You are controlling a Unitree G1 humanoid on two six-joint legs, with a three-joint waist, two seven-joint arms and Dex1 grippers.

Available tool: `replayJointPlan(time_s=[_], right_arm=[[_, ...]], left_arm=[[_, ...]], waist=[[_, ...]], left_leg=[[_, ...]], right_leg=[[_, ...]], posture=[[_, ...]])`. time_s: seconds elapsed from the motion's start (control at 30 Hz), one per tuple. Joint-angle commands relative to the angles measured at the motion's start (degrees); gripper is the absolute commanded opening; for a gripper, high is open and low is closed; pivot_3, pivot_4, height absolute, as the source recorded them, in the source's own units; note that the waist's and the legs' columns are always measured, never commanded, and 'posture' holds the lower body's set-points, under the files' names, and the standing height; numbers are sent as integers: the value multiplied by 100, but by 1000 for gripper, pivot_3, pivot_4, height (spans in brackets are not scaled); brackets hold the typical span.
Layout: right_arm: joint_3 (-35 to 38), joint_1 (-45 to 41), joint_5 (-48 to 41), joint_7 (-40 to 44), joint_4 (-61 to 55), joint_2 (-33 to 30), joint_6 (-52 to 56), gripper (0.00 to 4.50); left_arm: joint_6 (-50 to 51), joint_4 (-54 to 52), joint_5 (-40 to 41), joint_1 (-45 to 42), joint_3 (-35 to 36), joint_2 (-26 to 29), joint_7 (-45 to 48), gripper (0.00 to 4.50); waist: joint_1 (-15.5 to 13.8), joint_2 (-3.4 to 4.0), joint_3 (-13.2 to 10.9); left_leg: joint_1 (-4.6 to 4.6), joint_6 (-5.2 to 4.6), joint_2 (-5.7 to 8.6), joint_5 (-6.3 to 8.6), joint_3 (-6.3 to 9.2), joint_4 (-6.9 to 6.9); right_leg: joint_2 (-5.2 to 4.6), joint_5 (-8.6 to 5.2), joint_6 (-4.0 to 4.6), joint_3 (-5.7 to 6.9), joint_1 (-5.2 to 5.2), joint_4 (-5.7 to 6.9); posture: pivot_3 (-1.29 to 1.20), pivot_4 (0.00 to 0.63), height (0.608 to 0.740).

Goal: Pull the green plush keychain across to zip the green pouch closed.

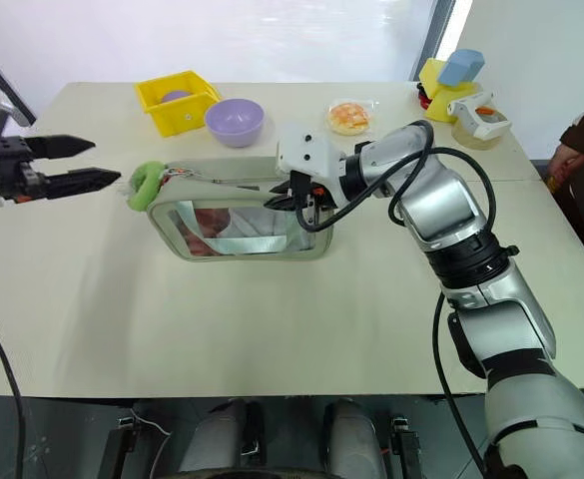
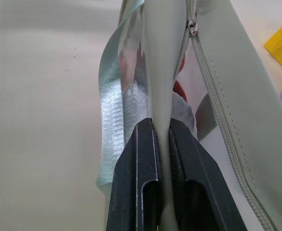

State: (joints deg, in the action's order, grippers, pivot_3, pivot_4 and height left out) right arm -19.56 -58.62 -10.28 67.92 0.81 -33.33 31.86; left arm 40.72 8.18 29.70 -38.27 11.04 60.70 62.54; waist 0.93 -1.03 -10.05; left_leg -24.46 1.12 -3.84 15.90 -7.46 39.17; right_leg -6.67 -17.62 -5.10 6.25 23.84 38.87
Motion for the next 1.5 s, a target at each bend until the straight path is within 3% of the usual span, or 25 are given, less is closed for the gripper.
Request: replayJointPlan(time_s=[0.03,0.2,0.23,0.33,0.53,0.57,0.83,1.03,1.17,1.2,1.23,1.43,1.47,1.5], right_arm=[[151,-60,-70,-42,-208,88,-51,55],[155,-68,-68,-52,-226,129,-2,55],[154,-68,-66,-64,-234,137,16,18],[148,-65,-62,-106,-254,155,80,0],[92,-38,78,-295,-173,184,112,0],[85,-48,113,-355,-142,208,131,0],[52,-166,304,-676,-28,408,328,0],[66,-180,327,-772,-37,495,420,0],[85,-160,353,-784,-47,490,457,0],[92,-146,355,-790,-56,476,470,0],[97,-135,353,-797,-62,467,481,0],[95,-104,331,-836,-44,504,467,0],[89,-108,330,-847,-35,524,461,0],[86,-114,329,-853,-21,541,452,0]], left_arm=[[-412,178,-287,-81,-147,-247,-185,4500],[-726,452,-504,-141,-321,-525,-112,4500],[-730,484,-484,-187,-312,-588,-107,4253],[-688,412,-336,-285,-243,-691,1,3211],[-434,477,-214,-838,-124,-707,-45,74],[-342,455,-146,-941,-102,-672,7,23],[232,5,243,-1585,-357,-841,282,23],[-98,-551,-115,-1246,-968,-1349,200,23],[-453,-243,-402,-1371,-1050,-1480,52,23],[-516,-82,-448,-1508,-1008,-1512,-27,689],[-573,34,-479,-1620,-974,-1529,-70,949],[-822,475,-820,-2017,-984,-1411,-264,4065],[-816,533,-880,-2063,-980,-1341,-269,4477],[-769,550,-875,-2087,-945,-1214,-176,4477]], waist=[[-3,-1,1],[18,-1,1],[15,-1,1],[4,-1,1],[5,-1,1],[5,-1,1],[15,-2,1],[10,-3,2],[19,-2,2],[8,-3,2],[0,-3,2],[8,-3,2],[13,-3,2],[24,-3,2]], left_leg=[[0,0,0,0,0,1],[-1,0,0,0,-3,0],[-1,0,-1,0,-3,0],[0,0,-1,0,-3,1],[-1,0,0,0,-3,2],[0,0,0,0,-3,2],[0,1,0,-1,-3,2],[6,1,0,-1,0,5],[5,3,-1,-2,0,3],[5,3,-1,-2,0,3],[5,3,-1,-3,0,4],[5,3,0,-3,0,4],[5,3,0,-3,0,4],[5,3,0,-3,0,4]], right_leg=[[0,0,0,0,0,0],[0,0,0,0,4,15],[0,0,0,0,5,15],[0,0,0,0,4,15],[0,0,0,0,4,16],[0,0,0,0,4,16],[0,0,0,0,3,17],[0,0,0,-1,-8,17],[2,0,0,0,-1,18],[1,0,0,0,-2,17],[1,0,0,0,-2,17],[1,0,0,0,-4,17],[1,0,0,0,-4,17],[1,0,0,0,-4,17]], posture=[[0,150,739],[0,150,739],[0,150,739],[0,150,739],[0,150,739],[0,150,739],[0,150,739],[0,150,739],[0,150,739],[0,150,739],[0,150,739],[0,150,739],[0,150,739],[0,150,739]])
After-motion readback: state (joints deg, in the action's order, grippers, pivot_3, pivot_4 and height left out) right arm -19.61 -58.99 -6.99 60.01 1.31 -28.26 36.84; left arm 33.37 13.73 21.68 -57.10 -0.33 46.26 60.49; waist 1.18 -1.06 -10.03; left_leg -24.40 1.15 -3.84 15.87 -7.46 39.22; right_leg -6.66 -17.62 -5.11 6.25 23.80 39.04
